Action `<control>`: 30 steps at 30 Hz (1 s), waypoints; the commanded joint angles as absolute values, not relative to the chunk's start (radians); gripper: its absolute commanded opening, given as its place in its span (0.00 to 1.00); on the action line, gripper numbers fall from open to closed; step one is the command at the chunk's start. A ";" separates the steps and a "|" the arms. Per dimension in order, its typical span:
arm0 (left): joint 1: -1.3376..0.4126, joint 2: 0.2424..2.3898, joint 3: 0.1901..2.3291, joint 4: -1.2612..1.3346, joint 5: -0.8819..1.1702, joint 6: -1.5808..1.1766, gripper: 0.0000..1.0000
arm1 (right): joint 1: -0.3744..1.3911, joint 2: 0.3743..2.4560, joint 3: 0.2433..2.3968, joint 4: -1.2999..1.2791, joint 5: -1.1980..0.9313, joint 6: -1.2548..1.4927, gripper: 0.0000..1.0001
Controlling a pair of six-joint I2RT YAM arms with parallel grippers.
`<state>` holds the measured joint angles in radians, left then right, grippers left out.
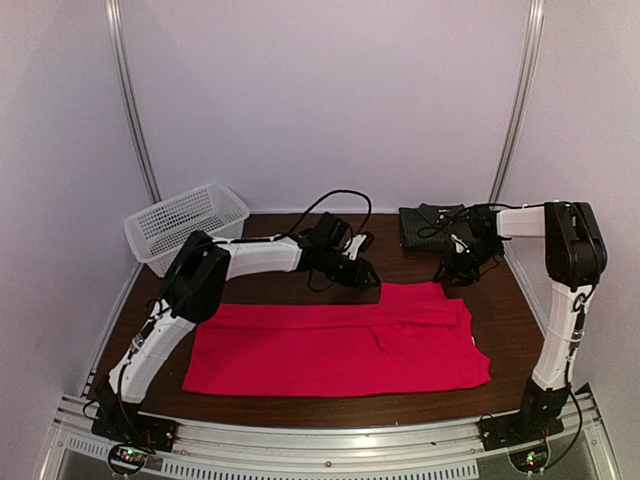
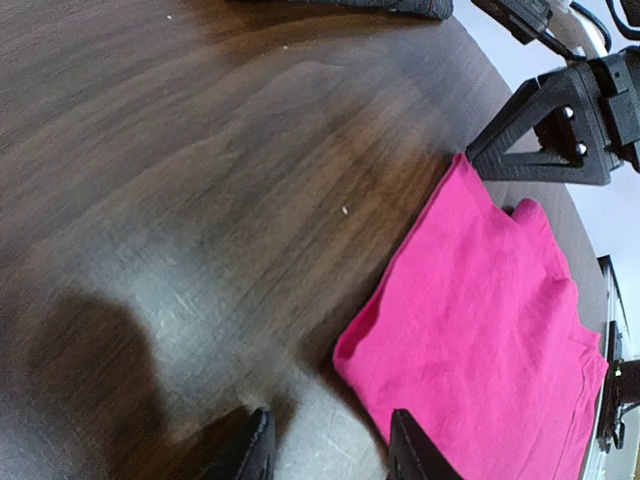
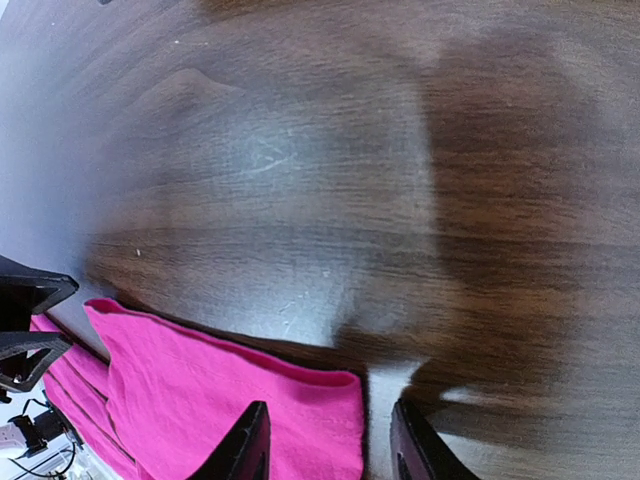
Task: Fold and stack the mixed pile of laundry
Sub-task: Adjust the rectangle-folded T-shirt at the center of the board.
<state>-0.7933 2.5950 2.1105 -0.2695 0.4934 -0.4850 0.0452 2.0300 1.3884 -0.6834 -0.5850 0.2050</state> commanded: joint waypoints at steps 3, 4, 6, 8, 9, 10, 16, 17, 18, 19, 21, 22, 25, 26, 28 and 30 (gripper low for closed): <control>-0.811 2.679 2.204 -0.192 0.515 -0.576 0.41 | 0.045 2.066 1.416 -0.676 -0.586 0.165 0.41; -0.816 2.691 2.213 -0.190 0.516 -0.580 0.41 | 0.044 2.072 1.419 -0.676 -0.590 0.166 0.41; -0.820 2.701 2.217 -0.176 0.513 -0.596 0.40 | 0.046 2.083 1.424 -0.671 -0.605 0.169 0.38; -0.822 2.714 2.230 -0.161 0.521 -0.610 0.38 | 0.046 2.088 1.426 -0.668 -0.611 0.173 0.36; -0.823 2.719 2.236 -0.161 0.519 -0.613 0.38 | 0.046 2.089 1.426 -0.667 -0.615 0.173 0.36; -0.824 2.720 2.236 -0.151 0.521 -0.621 0.37 | 0.046 2.090 1.427 -0.669 -0.619 0.173 0.34; -0.828 2.743 2.262 -0.129 0.536 -0.636 0.28 | 0.045 2.088 1.424 -0.662 -0.652 0.178 0.23; -0.828 2.746 2.268 -0.133 0.535 -0.635 0.26 | 0.046 2.089 1.422 -0.661 -0.658 0.179 0.21; -0.828 2.748 2.275 -0.133 0.536 -0.633 0.23 | 0.045 2.088 1.424 -0.660 -0.661 0.179 0.18; -0.828 2.750 2.282 -0.134 0.537 -0.633 0.20 | 0.046 2.084 1.426 -0.660 -0.666 0.179 0.14; -0.827 2.750 2.301 -0.139 0.536 -0.629 0.11 | 0.046 2.070 1.432 -0.667 -0.669 0.180 0.02; -0.828 2.749 2.315 -0.143 0.540 -0.625 0.08 | 0.046 2.057 1.433 -0.671 -0.668 0.181 0.00; -0.830 2.727 2.321 -0.148 0.544 -0.595 0.00 | 0.046 2.001 1.429 -0.687 -0.656 0.185 0.00; -0.831 2.717 2.316 -0.150 0.541 -0.585 0.00 | 0.046 1.982 1.422 -0.687 -0.658 0.187 0.00; -0.831 2.699 2.296 -0.135 0.543 -0.572 0.00 | 0.046 1.938 1.397 -0.679 -0.658 0.193 0.00; -0.834 2.675 2.267 -0.126 0.542 -0.551 0.00 | 0.045 1.898 1.374 -0.678 -0.655 0.195 0.00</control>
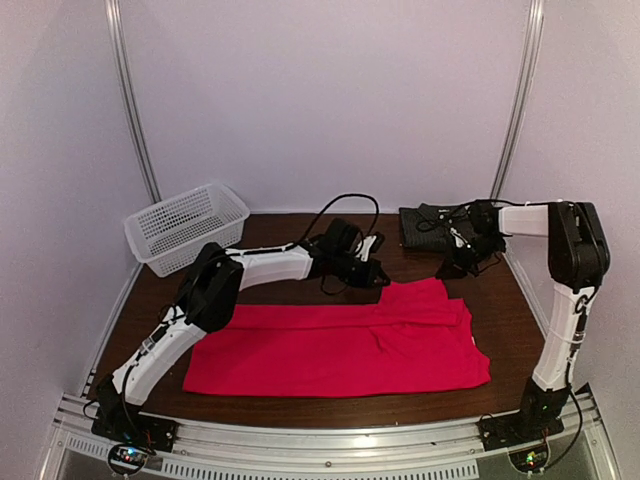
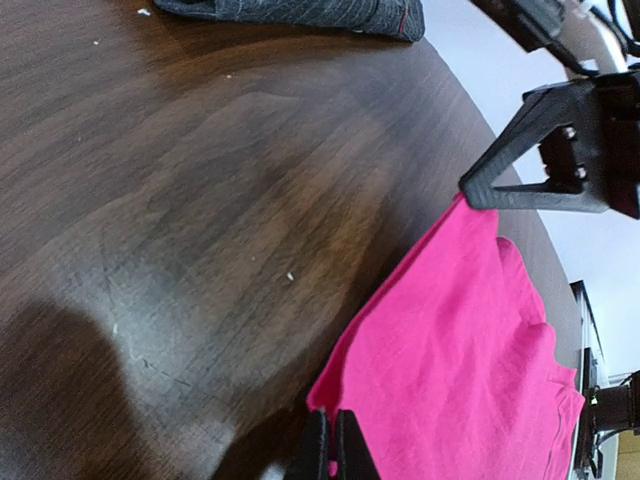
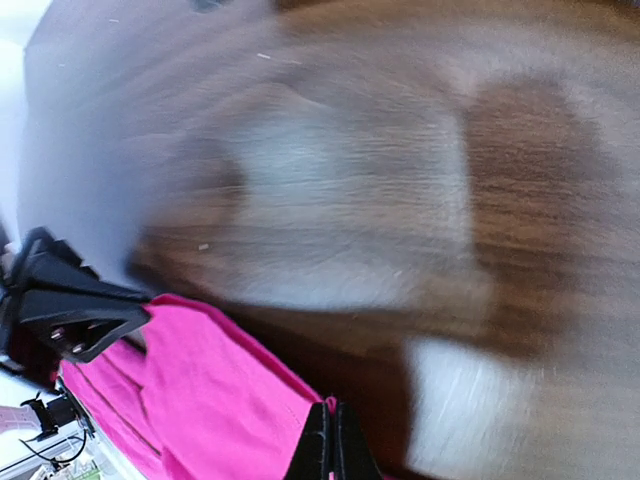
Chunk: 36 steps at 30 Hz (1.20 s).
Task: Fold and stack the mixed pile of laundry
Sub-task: Adjust the rectangle-folded T-shirt at the center of the board.
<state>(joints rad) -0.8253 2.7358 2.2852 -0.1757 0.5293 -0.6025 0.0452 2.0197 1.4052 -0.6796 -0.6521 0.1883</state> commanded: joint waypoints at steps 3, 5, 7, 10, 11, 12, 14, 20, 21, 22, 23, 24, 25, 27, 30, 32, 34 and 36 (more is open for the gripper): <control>-0.847 2.618 2.204 -0.123 0.543 -0.492 0.00 | 0.046 1.842 1.323 -0.668 -0.662 0.204 0.00; -0.859 2.584 2.170 -0.134 0.548 -0.446 0.00 | 0.046 1.808 1.285 -0.656 -0.673 0.210 0.00; -0.873 2.548 2.133 -0.145 0.544 -0.403 0.00 | 0.046 1.776 1.243 -0.646 -0.683 0.216 0.00; -0.894 2.481 2.045 -0.130 0.530 -0.349 0.00 | 0.047 1.724 1.184 -0.631 -0.699 0.223 0.00; -0.899 2.458 2.013 -0.119 0.527 -0.339 0.00 | 0.049 1.707 1.166 -0.627 -0.704 0.226 0.00; -0.904 2.437 1.984 -0.109 0.529 -0.331 0.00 | 0.050 1.683 1.150 -0.627 -0.710 0.228 0.00; -0.916 2.400 1.936 -0.103 0.526 -0.308 0.00 | 0.052 1.648 1.121 -0.633 -0.710 0.227 0.00; -0.941 2.301 1.806 -0.108 0.523 -0.232 0.00 | 0.057 1.535 1.040 -0.667 -0.712 0.227 0.00; -0.945 2.287 1.784 -0.106 0.521 -0.222 0.00 | 0.058 1.513 1.026 -0.672 -0.712 0.232 0.00; -0.948 2.274 1.764 -0.107 0.525 -0.209 0.00 | 0.059 1.491 1.009 -0.676 -0.716 0.239 0.00; -0.952 2.263 1.748 -0.106 0.526 -0.197 0.00 | 0.061 1.467 0.991 -0.677 -0.722 0.250 0.00; -0.956 2.252 1.729 -0.106 0.528 -0.187 0.00 | 0.064 1.444 0.970 -0.676 -0.726 0.262 0.00; -0.961 2.242 1.711 -0.105 0.527 -0.175 0.00 | 0.069 1.416 0.948 -0.674 -0.728 0.275 0.00; -0.972 2.223 1.676 -0.096 0.527 -0.159 0.00 | 0.076 1.365 0.905 -0.674 -0.727 0.296 0.00; -0.999 2.199 1.640 -0.099 0.533 -0.118 0.00 | 0.087 1.294 0.831 -0.672 -0.726 0.330 0.00; -1.021 2.187 1.623 -0.109 0.529 -0.091 0.00 | 0.097 1.254 0.782 -0.668 -0.726 0.352 0.00; -1.038 2.182 1.607 -0.122 0.524 -0.072 0.00 | 0.107 1.220 0.737 -0.667 -0.726 0.373 0.00; -1.051 2.174 1.583 -0.120 0.522 -0.067 0.00 | 0.118 1.183 0.698 -0.672 -0.718 0.393 0.00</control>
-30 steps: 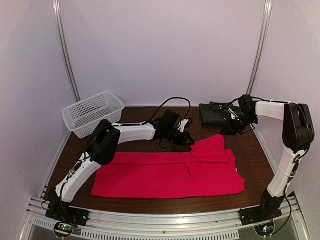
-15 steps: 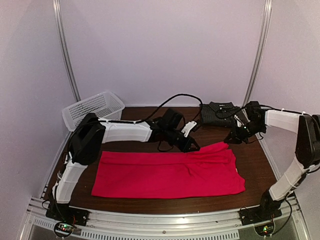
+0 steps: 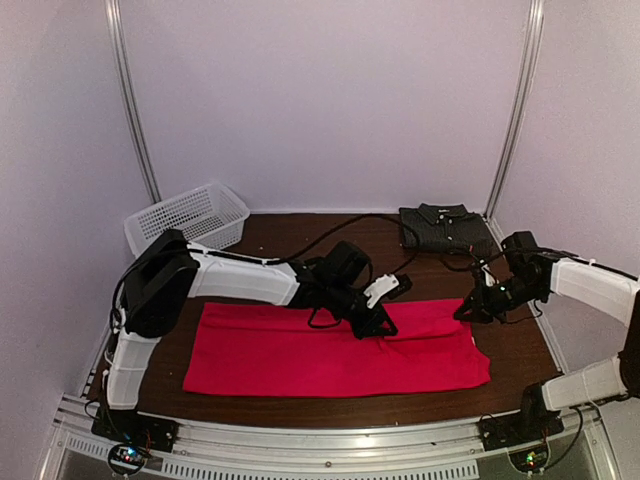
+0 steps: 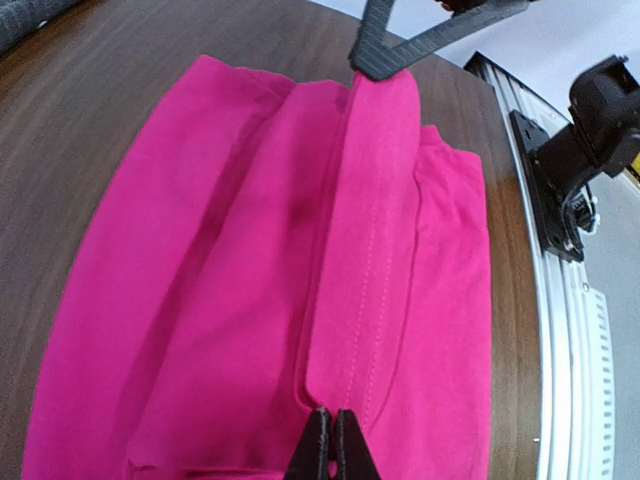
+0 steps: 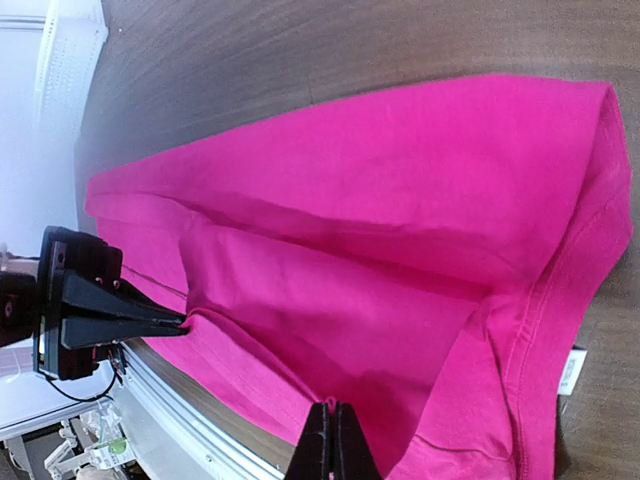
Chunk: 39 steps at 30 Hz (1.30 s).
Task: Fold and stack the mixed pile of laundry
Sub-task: Adjust the rectangle-folded T-shirt at the center of the board.
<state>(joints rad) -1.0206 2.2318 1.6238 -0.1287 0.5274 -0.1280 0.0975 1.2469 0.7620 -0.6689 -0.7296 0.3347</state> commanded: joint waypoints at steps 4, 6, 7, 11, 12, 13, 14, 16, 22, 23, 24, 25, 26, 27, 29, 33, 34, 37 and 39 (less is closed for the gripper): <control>-1.068 2.155 1.529 -0.103 0.515 -0.064 0.00 | 0.129 1.096 0.626 -0.700 -0.682 0.435 0.00; -1.074 2.150 1.512 -0.106 0.512 -0.058 0.00 | 0.130 1.064 0.595 -0.712 -0.674 0.453 0.00; -1.078 2.147 1.502 -0.108 0.510 -0.056 0.00 | 0.131 1.050 0.577 -0.711 -0.676 0.461 0.00; -1.087 2.141 1.469 -0.120 0.501 -0.043 0.00 | 0.154 1.023 0.546 -0.702 -0.675 0.497 0.00; -1.090 2.141 1.465 -0.127 0.495 -0.035 0.00 | 0.159 1.024 0.544 -0.709 -0.665 0.500 0.00; -1.092 2.141 1.462 -0.130 0.491 -0.028 0.00 | 0.167 1.028 0.542 -0.711 -0.662 0.504 0.00; -1.095 2.140 1.459 -0.133 0.490 -0.024 0.00 | 0.175 1.030 0.540 -0.710 -0.660 0.508 0.00; -1.097 2.140 1.458 -0.139 0.482 -0.019 0.00 | 0.191 1.031 0.538 -0.722 -0.642 0.514 0.00; -1.114 2.140 1.482 -0.170 0.472 0.023 0.04 | 0.212 1.019 0.548 -0.779 -0.605 0.514 0.12; -1.116 2.136 1.489 -0.190 0.473 0.037 0.07 | 0.214 1.015 0.552 -0.791 -0.609 0.511 0.23; -1.117 2.125 1.493 -0.207 0.470 0.046 0.10 | 0.217 1.006 0.559 -0.801 -0.618 0.511 0.28; -1.113 2.103 1.487 -0.216 0.454 0.046 0.13 | 0.219 0.989 0.573 -0.809 -0.627 0.510 0.33; -1.106 2.078 1.468 -0.211 0.448 0.043 0.18 | 0.219 0.967 0.589 -0.813 -0.637 0.508 0.38; -1.097 2.045 1.447 -0.201 0.451 0.034 0.22 | 0.219 0.947 0.609 -0.810 -0.637 0.510 0.43; -1.060 1.981 1.410 -0.196 0.446 0.005 0.28 | 0.219 0.938 0.650 -0.787 -0.638 0.502 0.46; -0.956 1.851 1.325 -0.220 0.409 -0.114 0.30 | 0.229 1.069 0.731 -0.698 -0.682 0.481 0.44; -0.925 1.817 1.293 -0.222 0.391 -0.144 0.31 | 0.239 1.110 0.756 -0.671 -0.685 0.481 0.43; -0.832 1.728 1.209 -0.270 0.312 -0.228 0.34 | 0.291 1.239 0.847 -0.586 -0.691 0.486 0.43; -0.769 1.688 1.167 -0.324 0.253 -0.276 0.34 | 0.332 1.329 0.918 -0.538 -0.688 0.480 0.43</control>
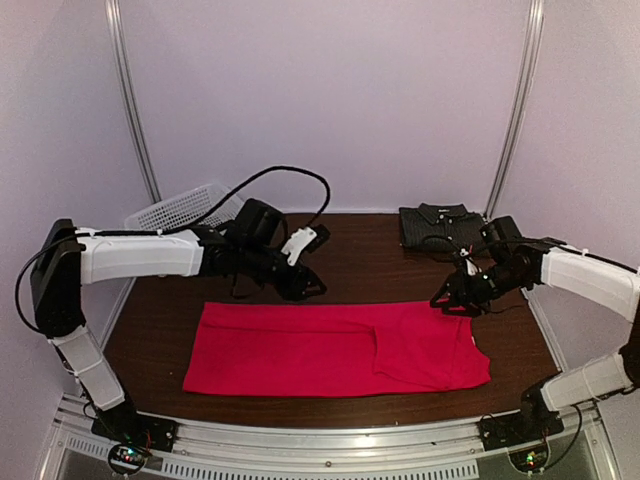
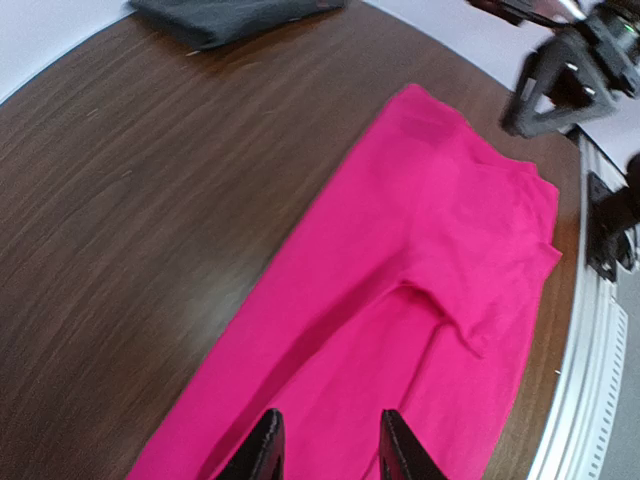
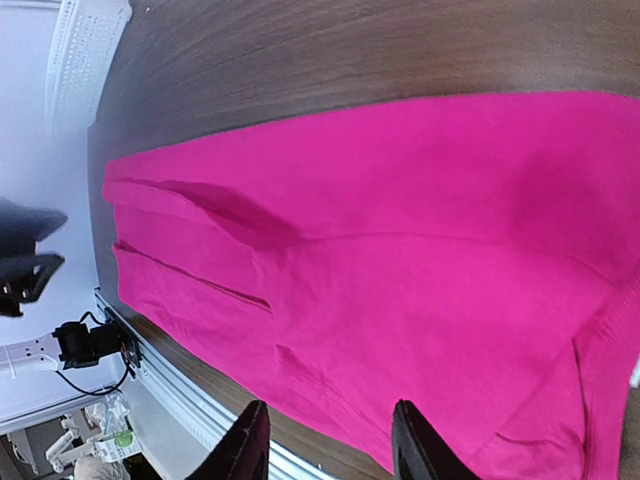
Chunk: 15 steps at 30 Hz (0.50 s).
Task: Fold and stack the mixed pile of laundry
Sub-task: Adjust the rectangle-folded T-shirt at the center of the board.
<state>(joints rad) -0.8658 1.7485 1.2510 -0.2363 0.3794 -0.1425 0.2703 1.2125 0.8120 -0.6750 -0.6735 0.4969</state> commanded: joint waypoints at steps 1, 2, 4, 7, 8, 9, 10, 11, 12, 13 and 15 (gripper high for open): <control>-0.740 1.670 1.148 -0.354 0.230 -0.296 0.34 | 0.354 1.380 0.970 -0.527 -0.685 0.474 0.42; -0.711 1.656 1.129 -0.374 0.224 -0.309 0.34 | 0.376 1.430 1.008 -0.517 -0.684 0.467 0.42; -0.663 1.625 1.103 -0.424 0.180 -0.337 0.33 | 0.419 1.532 1.090 -0.511 -0.674 0.445 0.40; -0.599 1.613 1.099 -0.508 0.158 -0.362 0.32 | 0.484 1.690 1.207 -0.534 -0.651 0.400 0.38; -0.591 1.615 1.108 -0.542 0.135 -0.365 0.32 | 0.498 1.730 1.243 -0.545 -0.643 0.390 0.37; -0.586 1.620 1.118 -0.576 0.120 -0.364 0.32 | 0.514 1.771 1.275 -0.553 -0.637 0.380 0.36; -0.582 1.625 1.132 -0.609 0.102 -0.365 0.32 | 0.527 1.807 1.304 -0.565 -0.627 0.372 0.36; -0.579 1.630 1.141 -0.639 0.085 -0.372 0.31 | 0.541 1.838 1.333 -0.575 -0.622 0.362 0.35; -0.572 1.636 1.146 -0.663 0.077 -0.379 0.31 | 0.554 1.872 1.359 -0.586 -0.618 0.354 0.35; -0.562 1.641 1.149 -0.690 0.072 -0.390 0.31 | 0.566 1.901 1.384 -0.597 -0.612 0.348 0.35; -0.541 1.651 1.152 -0.721 0.066 -0.403 0.31 | 0.587 1.947 1.425 -0.613 -0.604 0.340 0.35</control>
<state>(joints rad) -0.5709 1.6459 1.1141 -0.6071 0.1177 -0.3573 0.5491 1.8847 1.3457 -0.5610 -0.6456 0.3885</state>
